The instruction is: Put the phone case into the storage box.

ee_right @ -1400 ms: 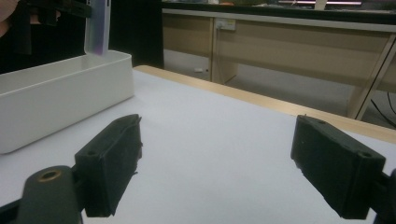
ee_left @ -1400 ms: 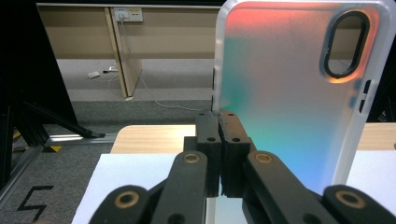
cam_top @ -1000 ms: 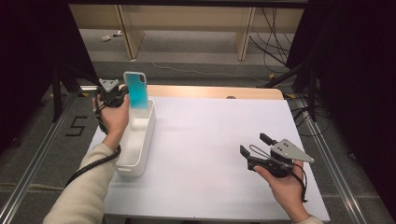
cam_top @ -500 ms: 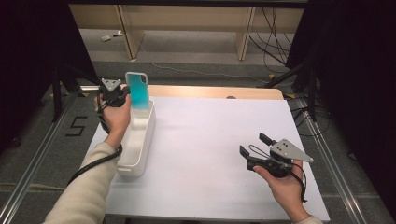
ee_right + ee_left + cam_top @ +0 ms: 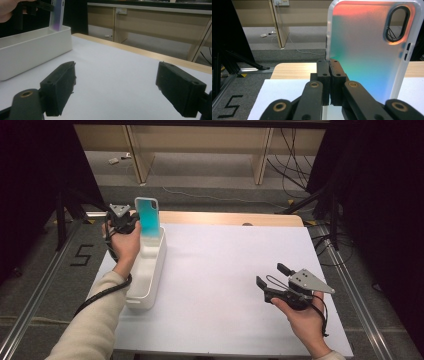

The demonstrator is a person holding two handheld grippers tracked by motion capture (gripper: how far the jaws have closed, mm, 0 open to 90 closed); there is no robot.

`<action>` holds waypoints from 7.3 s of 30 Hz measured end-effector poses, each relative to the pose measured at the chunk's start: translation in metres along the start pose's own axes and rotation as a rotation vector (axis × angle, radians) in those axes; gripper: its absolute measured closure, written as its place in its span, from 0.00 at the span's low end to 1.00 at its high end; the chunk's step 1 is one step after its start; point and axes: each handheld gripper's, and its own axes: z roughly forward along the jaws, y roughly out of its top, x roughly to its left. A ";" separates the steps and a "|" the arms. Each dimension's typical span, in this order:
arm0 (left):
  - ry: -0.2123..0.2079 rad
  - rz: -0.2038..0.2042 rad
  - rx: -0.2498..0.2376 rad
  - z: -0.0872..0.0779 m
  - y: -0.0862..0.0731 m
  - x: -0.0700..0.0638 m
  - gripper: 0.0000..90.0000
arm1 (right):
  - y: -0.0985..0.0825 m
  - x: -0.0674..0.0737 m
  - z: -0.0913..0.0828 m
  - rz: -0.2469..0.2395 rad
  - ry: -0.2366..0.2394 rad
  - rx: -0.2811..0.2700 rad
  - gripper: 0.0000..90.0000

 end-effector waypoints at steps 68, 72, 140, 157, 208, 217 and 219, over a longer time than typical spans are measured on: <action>0.028 0.025 0.061 0.014 -0.010 -0.001 0.98 | -0.001 0.000 0.002 -0.009 0.004 -0.001 0.19; 0.027 0.027 0.062 0.015 -0.010 -0.001 0.98 | -0.002 0.001 0.002 -0.008 0.001 -0.008 0.19; 0.030 0.042 0.134 0.027 -0.022 -0.003 0.96 | -0.002 0.000 0.003 -0.010 0.007 -0.001 0.19; -0.004 0.026 0.096 0.017 -0.014 -0.001 0.73 | -0.002 0.000 0.003 -0.011 0.009 0.002 0.19; -0.564 0.170 -0.029 -0.096 -0.030 -0.021 0.00 | -0.003 -0.007 0.004 0.000 0.024 0.022 0.19; -0.637 0.163 -0.038 -0.120 -0.043 -0.017 0.00 | -0.002 -0.007 0.004 -0.005 0.025 0.010 0.19; -0.663 0.147 -0.044 -0.125 -0.045 -0.014 0.00 | -0.002 -0.007 0.003 -0.003 0.032 0.023 0.19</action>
